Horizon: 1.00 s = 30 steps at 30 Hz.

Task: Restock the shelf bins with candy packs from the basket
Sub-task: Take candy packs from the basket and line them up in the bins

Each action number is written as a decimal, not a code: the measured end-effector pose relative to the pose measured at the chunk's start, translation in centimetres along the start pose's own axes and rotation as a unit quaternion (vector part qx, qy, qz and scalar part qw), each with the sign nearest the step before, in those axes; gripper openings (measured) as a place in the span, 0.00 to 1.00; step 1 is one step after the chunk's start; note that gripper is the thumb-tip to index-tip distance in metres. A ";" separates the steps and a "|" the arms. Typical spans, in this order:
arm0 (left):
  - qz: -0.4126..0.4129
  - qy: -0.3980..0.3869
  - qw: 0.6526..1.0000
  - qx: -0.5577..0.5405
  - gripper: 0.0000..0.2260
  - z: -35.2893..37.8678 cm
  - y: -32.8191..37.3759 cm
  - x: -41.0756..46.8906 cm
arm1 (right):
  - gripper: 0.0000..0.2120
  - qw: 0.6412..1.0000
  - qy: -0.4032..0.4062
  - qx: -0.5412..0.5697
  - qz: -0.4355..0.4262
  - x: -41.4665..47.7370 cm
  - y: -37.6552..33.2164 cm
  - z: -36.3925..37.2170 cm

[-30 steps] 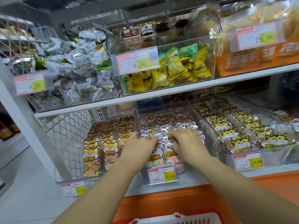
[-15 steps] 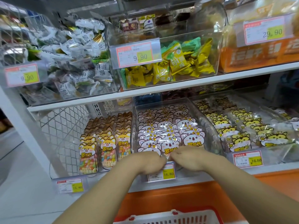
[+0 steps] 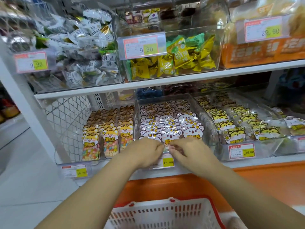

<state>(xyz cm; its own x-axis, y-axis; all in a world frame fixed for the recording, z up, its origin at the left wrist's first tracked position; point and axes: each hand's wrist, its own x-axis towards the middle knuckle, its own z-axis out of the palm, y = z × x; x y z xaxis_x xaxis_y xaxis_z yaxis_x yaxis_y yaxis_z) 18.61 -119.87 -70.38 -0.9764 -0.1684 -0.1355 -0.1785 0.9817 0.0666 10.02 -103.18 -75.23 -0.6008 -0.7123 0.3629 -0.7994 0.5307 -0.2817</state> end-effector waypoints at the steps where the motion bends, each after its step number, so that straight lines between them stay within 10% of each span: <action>1: 0.026 0.058 0.998 -0.009 0.14 0.2 -0.3 -1.0 | 0.13 0.998 0.050 0.009 -0.022 -0.8 -0.4 0.2; 4: 0.105 0.240 0.959 -0.111 0.14 2.2 -0.8 -5.0 | 0.08 0.985 0.138 0.064 -0.083 -4.1 -2.4 1.3; 7: 0.095 0.311 0.923 -0.207 0.13 8.3 -1.2 -9.8 | 0.08 0.994 0.041 0.086 -0.061 -8.5 -4.7 4.9; 12: -0.047 0.106 0.947 -0.301 0.11 21.3 -2.5 -14.5 | 0.07 0.961 -0.246 0.092 0.086 -15.0 -3.9 14.5; 18: -0.105 -0.157 0.966 -0.175 0.16 32.4 -5.6 -16.1 | 0.23 0.837 -0.488 0.126 0.215 -18.3 -1.3 20.3; 25: -0.160 -0.244 0.950 -0.112 0.31 36.5 -6.2 -15.1 | 0.09 0.654 -0.333 0.334 0.591 -21.0 -1.2 26.3; 30: -0.180 -0.232 0.939 -0.181 0.29 36.8 -6.5 -13.1 | 0.11 0.607 -0.277 0.378 0.642 -22.6 -1.5 28.2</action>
<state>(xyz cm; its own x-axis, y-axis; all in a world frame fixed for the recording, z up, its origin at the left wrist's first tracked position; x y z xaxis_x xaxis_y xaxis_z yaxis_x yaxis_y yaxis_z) 37.03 -120.77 -105.46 -0.7013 -0.3434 -0.6247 -0.5984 0.7598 0.2541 25.06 -100.83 -108.03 -0.4618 -0.0907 -0.8823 0.6833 0.5979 -0.4191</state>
